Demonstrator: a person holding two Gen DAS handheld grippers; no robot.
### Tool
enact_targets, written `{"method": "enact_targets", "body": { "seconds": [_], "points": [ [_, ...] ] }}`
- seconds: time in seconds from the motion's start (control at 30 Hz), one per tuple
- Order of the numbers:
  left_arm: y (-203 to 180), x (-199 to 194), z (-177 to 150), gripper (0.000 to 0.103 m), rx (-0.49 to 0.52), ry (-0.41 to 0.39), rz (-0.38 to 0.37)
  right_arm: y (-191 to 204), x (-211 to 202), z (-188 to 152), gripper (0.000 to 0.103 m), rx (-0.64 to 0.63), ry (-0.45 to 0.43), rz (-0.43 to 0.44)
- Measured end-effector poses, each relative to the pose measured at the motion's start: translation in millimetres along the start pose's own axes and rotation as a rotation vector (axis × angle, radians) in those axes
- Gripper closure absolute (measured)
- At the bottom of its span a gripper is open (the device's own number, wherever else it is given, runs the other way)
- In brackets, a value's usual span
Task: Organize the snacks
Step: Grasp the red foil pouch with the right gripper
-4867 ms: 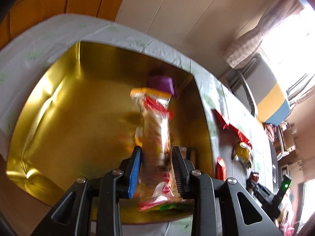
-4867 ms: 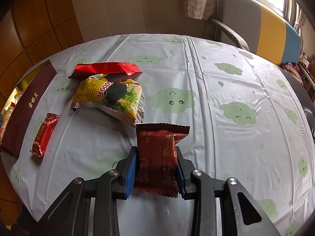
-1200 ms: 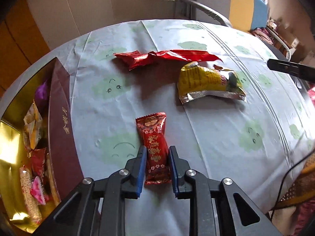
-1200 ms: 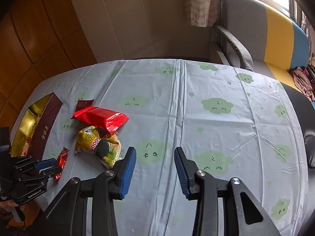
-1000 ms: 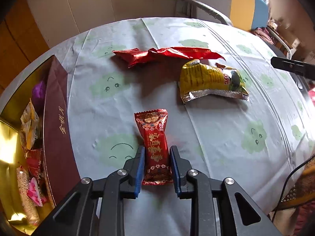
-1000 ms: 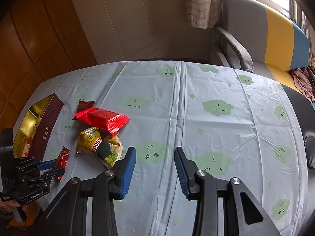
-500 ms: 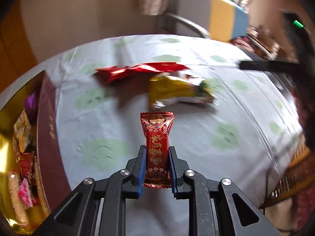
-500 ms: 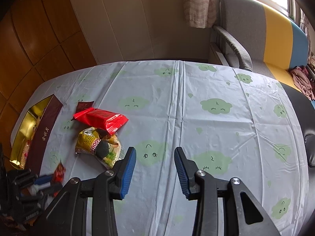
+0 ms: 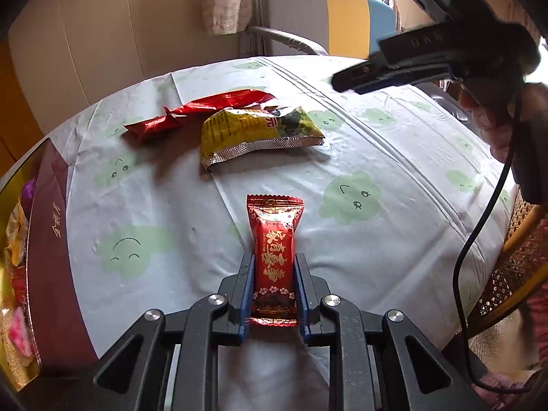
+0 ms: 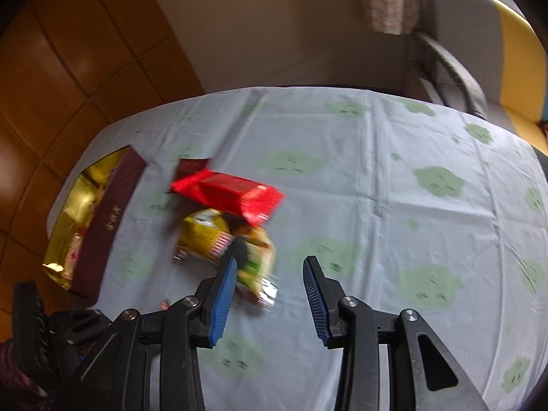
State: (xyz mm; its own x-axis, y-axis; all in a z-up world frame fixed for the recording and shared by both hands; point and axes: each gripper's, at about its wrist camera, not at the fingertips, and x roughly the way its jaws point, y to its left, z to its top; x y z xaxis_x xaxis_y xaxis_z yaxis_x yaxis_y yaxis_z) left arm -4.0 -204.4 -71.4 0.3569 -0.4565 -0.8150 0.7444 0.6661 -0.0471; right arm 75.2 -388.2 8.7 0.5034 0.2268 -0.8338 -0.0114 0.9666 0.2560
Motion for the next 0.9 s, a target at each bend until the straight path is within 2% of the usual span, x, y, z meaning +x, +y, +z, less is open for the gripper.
{"method": "enact_targets", "body": {
  "seconds": [0.17, 0.2, 0.33, 0.4, 0.57, 0.6, 0.63, 0.73, 0.87, 0.9],
  "points": [
    [-0.4, -5.0, -10.0, 0.081, 0.007, -0.033, -0.013, 49.1, 36.9, 49.0, 0.047, -0.084, 0.055, 0.126],
    [0.4, -5.2, -10.7, 0.081, 0.008, -0.039, -0.018, 57.0, 45.7, 57.4, 0.044, -0.102, 0.067, 0.122],
    [4.5, -6.6, -12.9, 0.081, 0.003, -0.057, -0.043, 84.1, 89.5, 86.6, 0.044, -0.152, 0.150, 0.116],
    [7.1, -6.4, -13.4, 0.081, -0.005, -0.063, -0.058, 93.5, 108.3, 95.5, 0.044, -0.179, 0.184, 0.085],
    [12.2, -5.9, -14.0, 0.081, -0.021, -0.073, -0.088, 106.2, 154.8, 101.0, 0.044, -0.241, 0.306, 0.008],
    [13.1, -5.8, -14.1, 0.081, -0.023, -0.075, -0.093, 105.7, 160.9, 99.3, 0.048, -0.251, 0.321, -0.011],
    [13.9, -5.8, -14.3, 0.081, -0.025, -0.076, -0.098, 106.7, 165.5, 97.7, 0.066, -0.256, 0.334, -0.014],
    [15.1, -6.2, -15.4, 0.081, -0.030, -0.080, -0.108, 109.1, 166.1, 92.1, 0.068, -0.270, 0.317, -0.015],
    [15.6, -5.7, -15.7, 0.081, -0.034, -0.083, -0.113, 105.6, 145.7, 90.8, 0.075, -0.236, 0.241, 0.018],
    [15.7, -5.4, -15.5, 0.081, -0.036, -0.083, -0.113, 107.8, 138.8, 89.7, 0.080, -0.227, 0.218, 0.030]
  ]
}}
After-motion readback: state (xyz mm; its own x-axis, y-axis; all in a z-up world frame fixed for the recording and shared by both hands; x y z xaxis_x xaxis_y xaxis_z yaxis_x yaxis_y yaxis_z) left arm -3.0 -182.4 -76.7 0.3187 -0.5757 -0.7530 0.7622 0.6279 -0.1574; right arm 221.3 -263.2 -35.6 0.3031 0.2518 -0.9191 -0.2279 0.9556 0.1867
